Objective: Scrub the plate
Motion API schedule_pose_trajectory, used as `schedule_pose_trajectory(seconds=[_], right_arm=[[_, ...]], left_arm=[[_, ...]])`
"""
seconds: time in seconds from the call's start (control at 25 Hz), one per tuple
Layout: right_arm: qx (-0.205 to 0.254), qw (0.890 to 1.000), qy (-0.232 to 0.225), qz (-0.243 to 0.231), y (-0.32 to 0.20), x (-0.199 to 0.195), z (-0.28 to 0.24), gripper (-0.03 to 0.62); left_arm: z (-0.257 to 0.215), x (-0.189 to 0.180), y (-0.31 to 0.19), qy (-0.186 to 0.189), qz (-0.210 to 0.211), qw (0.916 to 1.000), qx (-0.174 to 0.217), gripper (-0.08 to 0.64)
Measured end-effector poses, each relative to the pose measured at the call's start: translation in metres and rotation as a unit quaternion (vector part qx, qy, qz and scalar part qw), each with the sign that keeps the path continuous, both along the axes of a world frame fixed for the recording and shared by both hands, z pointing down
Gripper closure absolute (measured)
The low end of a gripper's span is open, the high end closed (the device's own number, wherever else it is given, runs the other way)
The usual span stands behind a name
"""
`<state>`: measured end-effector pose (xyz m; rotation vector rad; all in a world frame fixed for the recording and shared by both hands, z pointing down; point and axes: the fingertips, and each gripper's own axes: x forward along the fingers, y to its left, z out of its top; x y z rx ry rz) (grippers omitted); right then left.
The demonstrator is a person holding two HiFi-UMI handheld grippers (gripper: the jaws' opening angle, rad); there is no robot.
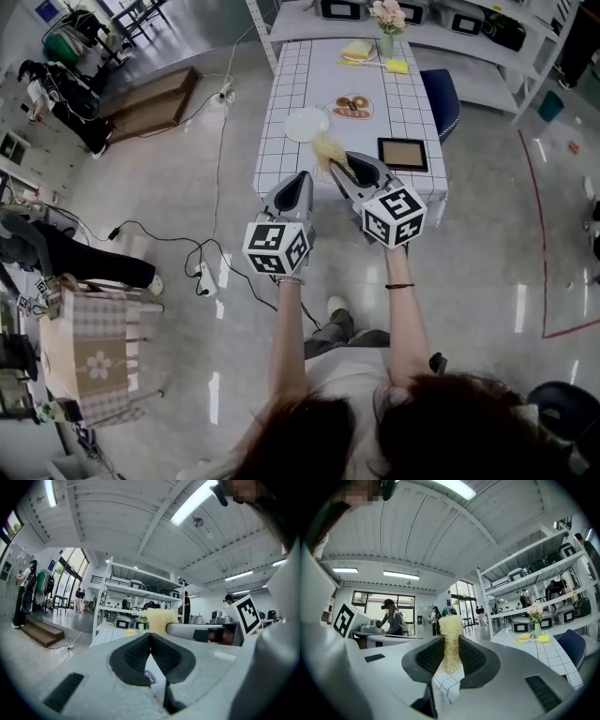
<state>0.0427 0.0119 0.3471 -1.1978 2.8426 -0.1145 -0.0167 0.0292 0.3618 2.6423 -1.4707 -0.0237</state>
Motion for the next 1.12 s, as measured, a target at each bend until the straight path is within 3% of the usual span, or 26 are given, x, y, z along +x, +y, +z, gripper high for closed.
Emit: schedule_pose_trajectory(seconds=[0.56, 1.12], right_arm=[[-0.009, 0.999, 0.011, 0.031, -0.031, 0.0, 0.006, 0.514], [-0.033, 0.999, 0.02, 0.019, -0.072, -0.01, 0.026, 0.514]], left_arm=[[0.001, -0.004, -0.041, 0.01, 0.037, 0.9992, 0.001, 0.549], [0.022, -0.025, -0.075, 0.016, 0.011, 0.9995, -0.026, 0.549]])
